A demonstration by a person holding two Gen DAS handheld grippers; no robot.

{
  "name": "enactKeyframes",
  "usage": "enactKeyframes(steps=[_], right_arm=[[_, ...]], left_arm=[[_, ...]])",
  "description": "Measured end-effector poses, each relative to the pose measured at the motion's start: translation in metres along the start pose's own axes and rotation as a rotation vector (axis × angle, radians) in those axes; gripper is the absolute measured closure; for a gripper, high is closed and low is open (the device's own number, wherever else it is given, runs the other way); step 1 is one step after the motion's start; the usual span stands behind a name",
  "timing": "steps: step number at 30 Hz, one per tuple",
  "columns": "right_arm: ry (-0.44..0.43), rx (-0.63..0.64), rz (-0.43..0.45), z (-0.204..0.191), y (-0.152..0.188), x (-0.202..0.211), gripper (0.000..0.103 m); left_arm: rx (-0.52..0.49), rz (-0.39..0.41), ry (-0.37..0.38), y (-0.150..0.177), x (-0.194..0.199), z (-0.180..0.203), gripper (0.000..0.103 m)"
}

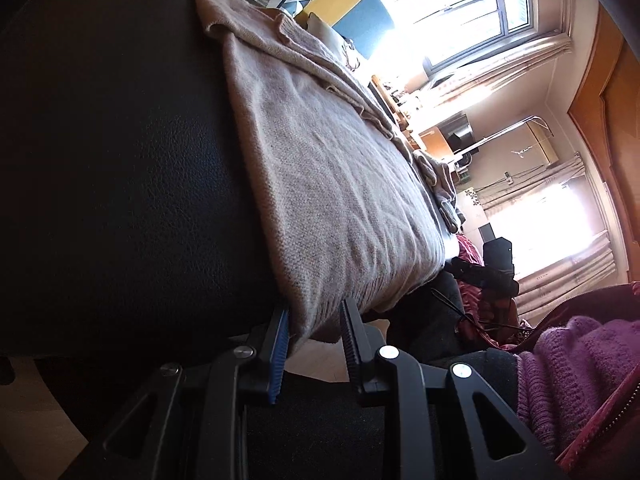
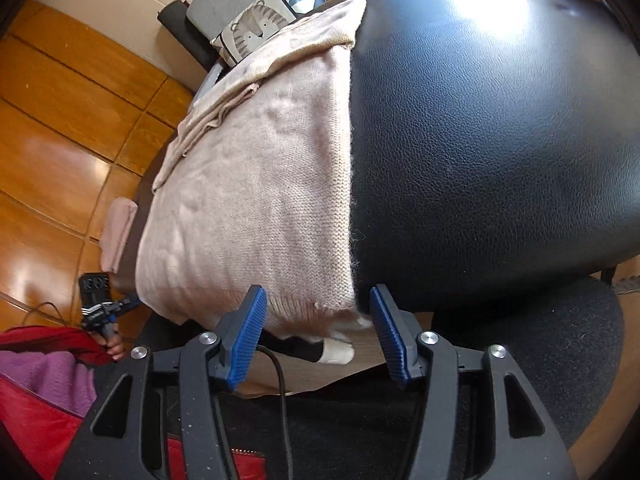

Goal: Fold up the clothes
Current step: 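Grasp the sweater hem edge with the right gripper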

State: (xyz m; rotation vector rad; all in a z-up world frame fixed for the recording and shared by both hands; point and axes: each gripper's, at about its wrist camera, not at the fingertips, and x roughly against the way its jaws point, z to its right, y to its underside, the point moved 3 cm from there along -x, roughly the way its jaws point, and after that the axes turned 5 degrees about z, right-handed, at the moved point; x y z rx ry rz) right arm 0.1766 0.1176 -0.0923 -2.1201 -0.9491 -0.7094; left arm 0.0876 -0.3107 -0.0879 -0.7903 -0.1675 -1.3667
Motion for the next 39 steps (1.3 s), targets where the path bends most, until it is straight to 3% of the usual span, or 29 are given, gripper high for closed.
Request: enactKeyframes(steps=[5, 9, 24, 25, 26, 27, 30, 35, 39], right_arm=[[0.020, -0.001, -0.094, -0.001, 0.006, -0.015, 0.046], [0.015, 0.016, -0.117, -0.005, 0.005, -0.026, 0.046], [-0.086, 0.016, -0.210, -0.002, 0.006, -0.055, 0.044], [-0.081, 0.016, -0.211, -0.002, 0.007, -0.057, 0.046], [-0.071, 0.020, -0.216, -0.003, 0.009, -0.059, 0.053], [-0.063, 0.021, -0.223, -0.004, 0.010, -0.061, 0.068], [-0.089, 0.006, -0.220, -0.010, 0.011, -0.064, 0.086], [-0.093, 0.003, -0.205, -0.020, 0.013, -0.067, 0.094], [-0.148, -0.031, -0.169, -0.019, 0.015, -0.061, 0.094]], left_arm=[[-0.011, -0.030, -0.019, 0.002, 0.003, 0.000, 0.078], [-0.001, -0.057, -0.025, 0.005, 0.001, -0.005, 0.078], [-0.002, -0.123, 0.081, 0.012, -0.028, -0.012, 0.077], [-0.003, -0.124, 0.078, 0.011, -0.030, -0.012, 0.077], [-0.005, -0.125, 0.073, 0.011, -0.032, -0.012, 0.080], [-0.014, -0.128, 0.056, 0.011, -0.033, -0.012, 0.086], [-0.063, -0.141, 0.000, 0.012, -0.035, -0.006, 0.091], [-0.119, -0.163, -0.031, 0.008, -0.033, 0.002, 0.095], [-0.118, -0.131, 0.007, 0.006, -0.025, 0.009, 0.096]])
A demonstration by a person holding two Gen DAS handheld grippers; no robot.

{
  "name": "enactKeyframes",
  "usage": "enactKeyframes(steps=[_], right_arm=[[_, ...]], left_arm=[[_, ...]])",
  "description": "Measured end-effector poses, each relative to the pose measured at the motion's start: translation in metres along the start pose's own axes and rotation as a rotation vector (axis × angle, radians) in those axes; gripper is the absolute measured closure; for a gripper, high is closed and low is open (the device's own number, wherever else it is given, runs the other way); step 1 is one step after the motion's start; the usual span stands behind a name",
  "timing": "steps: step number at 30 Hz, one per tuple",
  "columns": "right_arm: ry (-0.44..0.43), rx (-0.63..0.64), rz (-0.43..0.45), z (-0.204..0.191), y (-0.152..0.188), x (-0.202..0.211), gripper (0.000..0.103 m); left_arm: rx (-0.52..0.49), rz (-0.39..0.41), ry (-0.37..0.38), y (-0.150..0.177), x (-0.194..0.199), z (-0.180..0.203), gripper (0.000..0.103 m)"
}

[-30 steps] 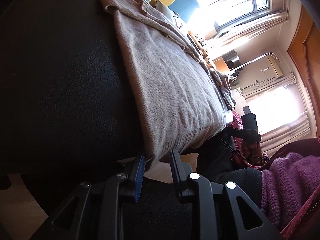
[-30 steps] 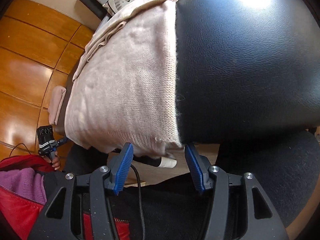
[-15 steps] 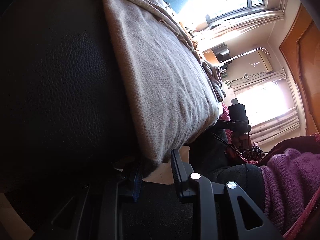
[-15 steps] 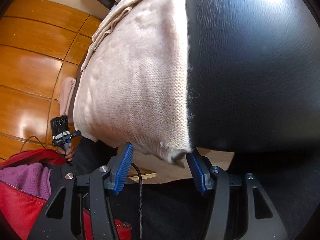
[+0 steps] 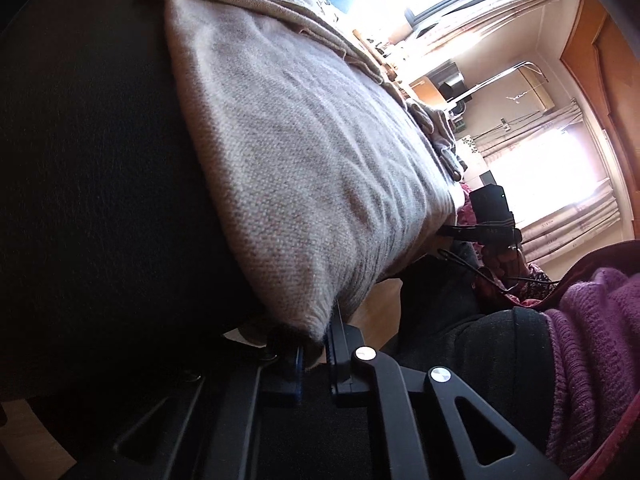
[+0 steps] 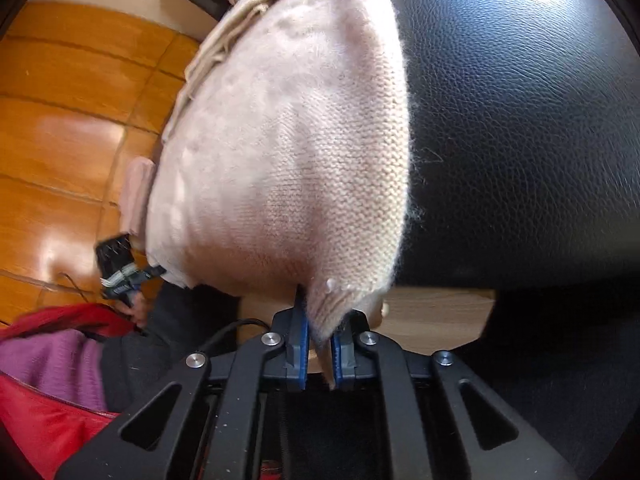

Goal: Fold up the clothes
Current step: 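Grasp the sweater hem edge with the right gripper, then lift the hem and fold it over toward the collar with the right gripper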

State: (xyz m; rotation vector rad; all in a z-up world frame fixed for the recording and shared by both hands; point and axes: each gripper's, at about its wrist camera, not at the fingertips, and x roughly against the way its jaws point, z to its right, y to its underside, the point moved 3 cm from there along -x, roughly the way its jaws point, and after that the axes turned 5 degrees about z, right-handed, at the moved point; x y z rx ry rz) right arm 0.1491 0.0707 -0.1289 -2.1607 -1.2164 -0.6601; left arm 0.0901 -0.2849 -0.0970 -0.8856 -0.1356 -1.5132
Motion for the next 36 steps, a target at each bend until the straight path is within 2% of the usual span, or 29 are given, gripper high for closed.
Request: enactKeyframes(steps=[9, 15, 23, 28, 36], right_arm=[[-0.225, -0.042, 0.172, -0.020, -0.009, 0.019, 0.094], [-0.305, 0.033, 0.269, -0.049, -0.024, 0.038, 0.094], [-0.430, 0.043, 0.400, -0.068, -0.042, 0.065, 0.094], [-0.453, 0.082, 0.423, -0.083, -0.044, 0.075, 0.094], [-0.531, 0.086, 0.433, -0.082, -0.031, 0.096, 0.094]], left_arm=[[0.000, 0.158, 0.120, -0.018, 0.024, 0.024, 0.096], [-0.029, 0.226, 0.165, -0.030, 0.037, 0.037, 0.096], [-0.010, 0.385, 0.270, -0.043, 0.075, 0.043, 0.096], [-0.021, 0.441, 0.306, -0.050, 0.088, 0.051, 0.096], [-0.018, 0.473, 0.342, -0.041, 0.104, 0.060, 0.096]])
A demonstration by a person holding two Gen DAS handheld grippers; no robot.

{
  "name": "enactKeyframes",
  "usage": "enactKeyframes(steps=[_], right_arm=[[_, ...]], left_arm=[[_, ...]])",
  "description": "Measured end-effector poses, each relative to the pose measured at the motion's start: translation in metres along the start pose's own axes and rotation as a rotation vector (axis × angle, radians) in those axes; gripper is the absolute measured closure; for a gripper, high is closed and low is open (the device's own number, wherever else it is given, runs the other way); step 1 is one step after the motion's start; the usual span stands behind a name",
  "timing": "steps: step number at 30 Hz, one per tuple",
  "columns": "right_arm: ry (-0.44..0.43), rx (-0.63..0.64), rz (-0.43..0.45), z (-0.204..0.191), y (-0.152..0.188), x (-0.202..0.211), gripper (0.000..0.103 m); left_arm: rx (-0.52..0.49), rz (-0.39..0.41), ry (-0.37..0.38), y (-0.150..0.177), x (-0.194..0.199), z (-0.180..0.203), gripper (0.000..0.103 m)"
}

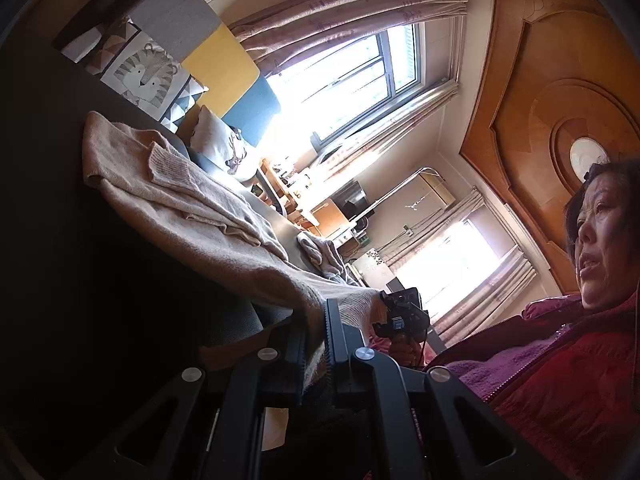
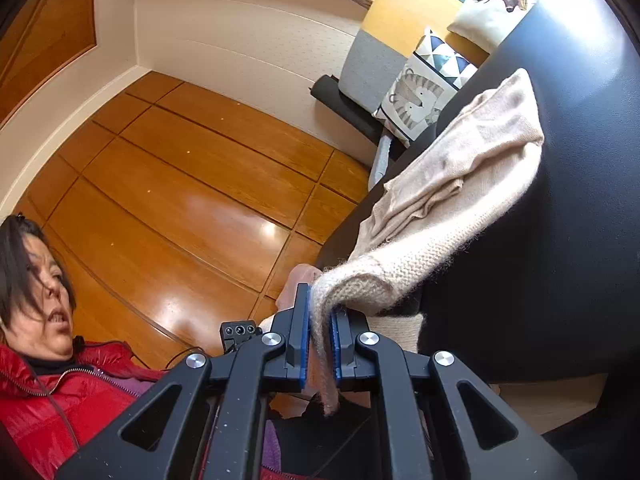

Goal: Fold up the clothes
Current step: 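Lift the hem and fold it over toward the collar with the right gripper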

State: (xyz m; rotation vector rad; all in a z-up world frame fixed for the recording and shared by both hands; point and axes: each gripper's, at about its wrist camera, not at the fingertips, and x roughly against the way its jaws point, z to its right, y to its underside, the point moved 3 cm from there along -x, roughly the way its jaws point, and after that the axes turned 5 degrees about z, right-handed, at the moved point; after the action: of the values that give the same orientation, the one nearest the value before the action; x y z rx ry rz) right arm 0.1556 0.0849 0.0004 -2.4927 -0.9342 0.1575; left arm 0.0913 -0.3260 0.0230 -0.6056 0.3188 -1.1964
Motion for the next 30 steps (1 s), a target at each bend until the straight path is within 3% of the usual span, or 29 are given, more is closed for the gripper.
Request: enactKeyframes(steps=[9, 16, 21, 30], right_arm=[[-0.023, -0.035, 0.010, -0.002, 0.012, 0.012, 0.094], [-0.023, -0.090, 0.082, 0.021, -0.031, -0.002, 0.094], [-0.035, -0.099, 0.103, 0.036, -0.068, -0.033, 0.094], [0.050, -0.178, 0.112, 0.078, -0.122, -0.076, 0.094]], left_arm=[[0.047, 0.030, 0.017, 0.005, 0.013, 0.005, 0.096], [0.083, 0.060, 0.002, -0.021, -0.005, -0.022, 0.096], [0.125, 0.134, -0.010, -0.054, -0.021, -0.051, 0.096], [0.192, 0.147, -0.090, -0.109, -0.068, -0.111, 0.096]])
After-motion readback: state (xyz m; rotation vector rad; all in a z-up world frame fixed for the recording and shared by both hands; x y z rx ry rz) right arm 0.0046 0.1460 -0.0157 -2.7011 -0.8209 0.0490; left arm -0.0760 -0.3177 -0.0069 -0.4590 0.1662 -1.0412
